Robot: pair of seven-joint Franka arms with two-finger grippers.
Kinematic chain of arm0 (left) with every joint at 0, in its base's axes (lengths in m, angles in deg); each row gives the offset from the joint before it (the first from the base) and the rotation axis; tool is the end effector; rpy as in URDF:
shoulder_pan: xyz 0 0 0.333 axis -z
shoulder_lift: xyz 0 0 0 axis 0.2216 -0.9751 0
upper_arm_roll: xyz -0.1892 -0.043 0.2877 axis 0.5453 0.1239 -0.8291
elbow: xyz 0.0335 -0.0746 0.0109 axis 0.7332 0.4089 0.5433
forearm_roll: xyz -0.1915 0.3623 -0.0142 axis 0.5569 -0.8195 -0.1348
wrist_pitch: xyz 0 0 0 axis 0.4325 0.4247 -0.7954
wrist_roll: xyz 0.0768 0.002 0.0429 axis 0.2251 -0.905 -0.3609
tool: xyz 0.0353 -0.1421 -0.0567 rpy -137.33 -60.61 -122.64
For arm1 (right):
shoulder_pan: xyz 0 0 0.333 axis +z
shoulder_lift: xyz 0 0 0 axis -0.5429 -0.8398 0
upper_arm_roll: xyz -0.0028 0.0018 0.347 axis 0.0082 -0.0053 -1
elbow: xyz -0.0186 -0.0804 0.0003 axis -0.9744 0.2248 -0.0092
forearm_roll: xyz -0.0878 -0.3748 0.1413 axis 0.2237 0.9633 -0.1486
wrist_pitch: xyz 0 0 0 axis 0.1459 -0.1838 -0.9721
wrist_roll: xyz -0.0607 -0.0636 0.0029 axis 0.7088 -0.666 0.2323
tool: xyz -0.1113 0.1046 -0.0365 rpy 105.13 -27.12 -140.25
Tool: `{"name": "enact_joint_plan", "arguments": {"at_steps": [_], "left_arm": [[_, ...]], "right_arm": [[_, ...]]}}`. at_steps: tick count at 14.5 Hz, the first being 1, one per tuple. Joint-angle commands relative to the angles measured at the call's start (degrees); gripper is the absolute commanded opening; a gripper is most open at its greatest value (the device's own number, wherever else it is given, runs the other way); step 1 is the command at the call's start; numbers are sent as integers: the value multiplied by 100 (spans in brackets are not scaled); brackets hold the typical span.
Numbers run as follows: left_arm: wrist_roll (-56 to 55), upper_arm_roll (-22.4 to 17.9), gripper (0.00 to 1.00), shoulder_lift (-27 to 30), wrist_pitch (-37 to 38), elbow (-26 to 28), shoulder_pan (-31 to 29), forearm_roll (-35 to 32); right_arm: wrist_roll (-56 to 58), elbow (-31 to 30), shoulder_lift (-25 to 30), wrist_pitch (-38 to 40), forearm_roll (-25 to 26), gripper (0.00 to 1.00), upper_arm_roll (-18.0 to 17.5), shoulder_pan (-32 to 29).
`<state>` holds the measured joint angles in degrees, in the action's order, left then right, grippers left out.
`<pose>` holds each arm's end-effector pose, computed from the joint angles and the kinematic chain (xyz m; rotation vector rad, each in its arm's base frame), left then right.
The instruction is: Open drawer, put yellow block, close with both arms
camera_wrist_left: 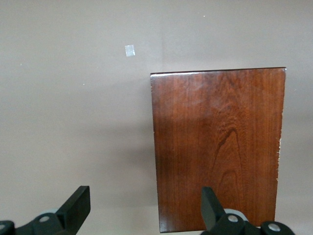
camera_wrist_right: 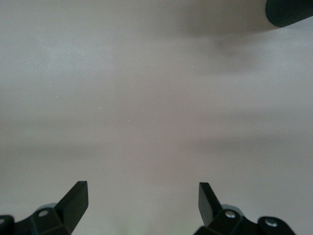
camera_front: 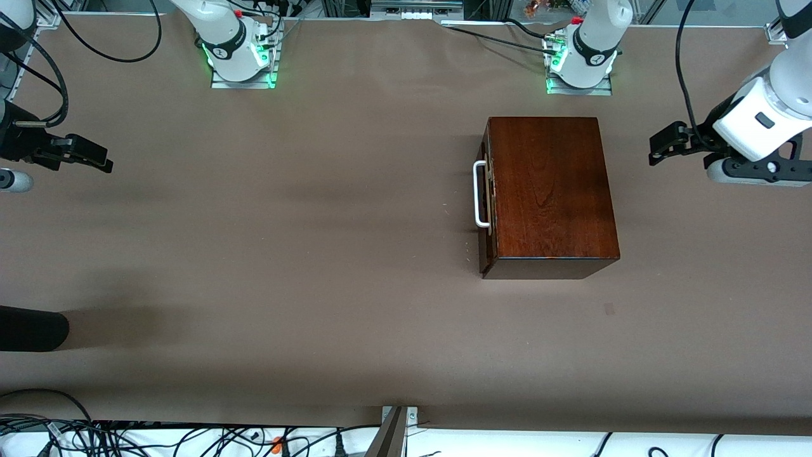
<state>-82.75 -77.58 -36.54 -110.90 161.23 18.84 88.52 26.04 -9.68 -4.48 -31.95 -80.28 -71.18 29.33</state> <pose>0.5741 -0.0538 0.5802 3.1128 -0.0397 -0.1351 0.5886 -0.0250 0.5557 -3.1298 0.0672 0.1218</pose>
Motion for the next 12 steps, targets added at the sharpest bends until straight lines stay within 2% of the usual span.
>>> {"name": "enact_joint_plan", "arguments": {"at_steps": [1,12], "left_arm": [[166,-130,100,245,-120,242,38,102],[157,-69,100,228,-85,197,2,49]], "right_arm": [[-47,115,-39,34,-11,100,-7,-22],[-47,106,-47,52,-11,100,-7,-22]]}}
